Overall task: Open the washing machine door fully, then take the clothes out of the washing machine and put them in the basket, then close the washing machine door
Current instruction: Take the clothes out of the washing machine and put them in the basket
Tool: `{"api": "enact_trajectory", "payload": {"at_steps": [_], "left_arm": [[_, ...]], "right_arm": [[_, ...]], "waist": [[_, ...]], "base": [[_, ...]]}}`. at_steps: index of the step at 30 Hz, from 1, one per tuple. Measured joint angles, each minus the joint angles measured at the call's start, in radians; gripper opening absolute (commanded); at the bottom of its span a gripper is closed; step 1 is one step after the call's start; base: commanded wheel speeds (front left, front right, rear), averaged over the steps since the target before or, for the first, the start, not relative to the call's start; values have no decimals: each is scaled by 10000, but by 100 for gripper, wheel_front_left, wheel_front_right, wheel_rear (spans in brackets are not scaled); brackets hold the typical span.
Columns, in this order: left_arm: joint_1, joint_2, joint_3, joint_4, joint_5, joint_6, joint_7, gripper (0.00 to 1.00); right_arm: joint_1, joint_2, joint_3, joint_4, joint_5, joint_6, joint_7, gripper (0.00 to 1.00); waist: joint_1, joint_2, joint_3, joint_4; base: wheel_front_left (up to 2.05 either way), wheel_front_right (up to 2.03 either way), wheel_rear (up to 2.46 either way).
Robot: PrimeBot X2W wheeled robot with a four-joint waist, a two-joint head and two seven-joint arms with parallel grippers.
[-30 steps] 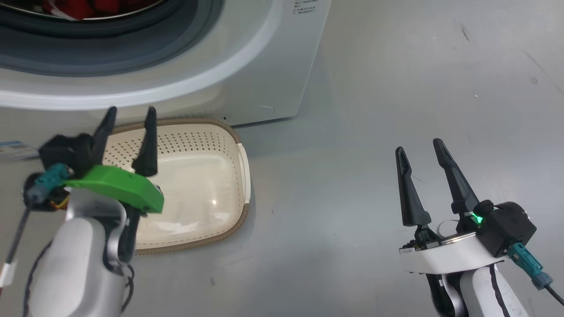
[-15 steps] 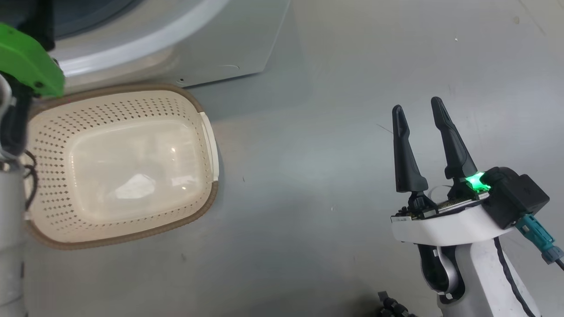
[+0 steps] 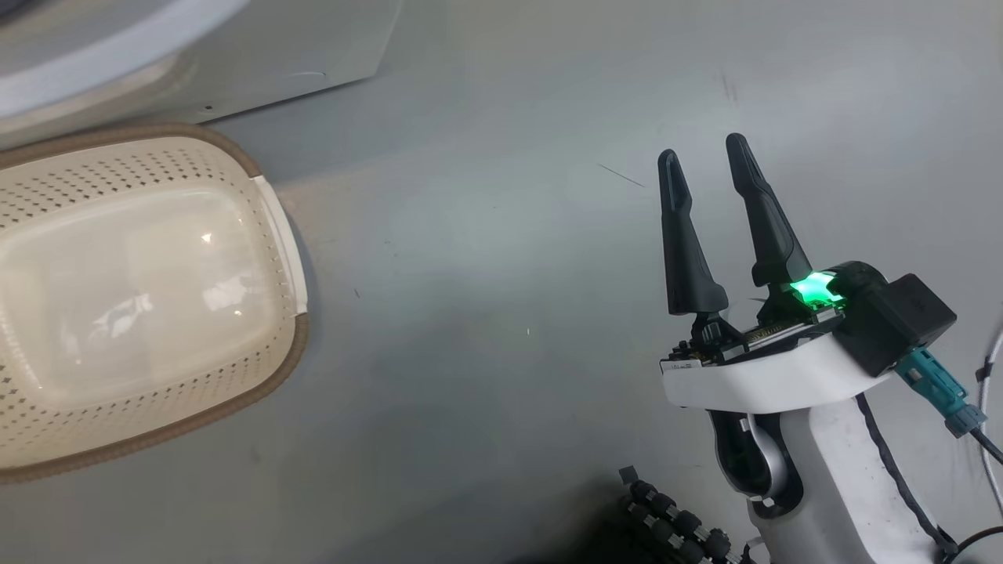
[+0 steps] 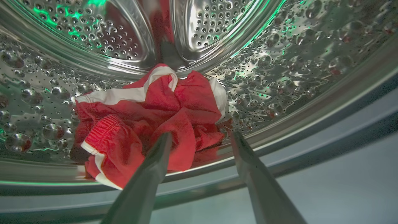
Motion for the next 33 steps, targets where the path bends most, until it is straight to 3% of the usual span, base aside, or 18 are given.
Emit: {"api": "enact_trajectory", "payload": {"at_steps": [17, 18, 19, 20, 21, 33], "left_arm": [[-1265, 861, 462, 1120, 441, 604, 897, 100], [-1281, 890, 433, 1202, 491, 606, 909, 81], [-1282, 907, 385, 1294, 579, 612, 961, 46], [-1282, 917, 347, 1369, 619, 614, 1051, 27], [-1282, 926, 316, 1430, 619, 652, 1097, 0], [-1356, 955, 21, 1609, 945, 669, 750, 0]], "right_arm": [[-433, 12, 295, 25, 468, -165, 0, 100], [-450, 13, 295, 38, 470, -171, 0, 100], [-452, 12, 293, 46, 470, -173, 0, 100], [-453, 13, 295, 58, 470, -174, 0, 100], [-453, 12, 295, 67, 470, -174, 0, 100], [-666, 13, 174, 142, 403, -249, 0, 100]], "waist": [[0, 0, 792, -938], [0, 0, 812, -972], [0, 0, 828, -1000], [0, 0, 841, -1022], [0, 0, 850, -1039], [-1, 0, 888, -996]], "base": [[0, 0, 0], [0, 0, 0], [0, 0, 0], [0, 0, 0], [0, 0, 0], [0, 0, 0]]}}
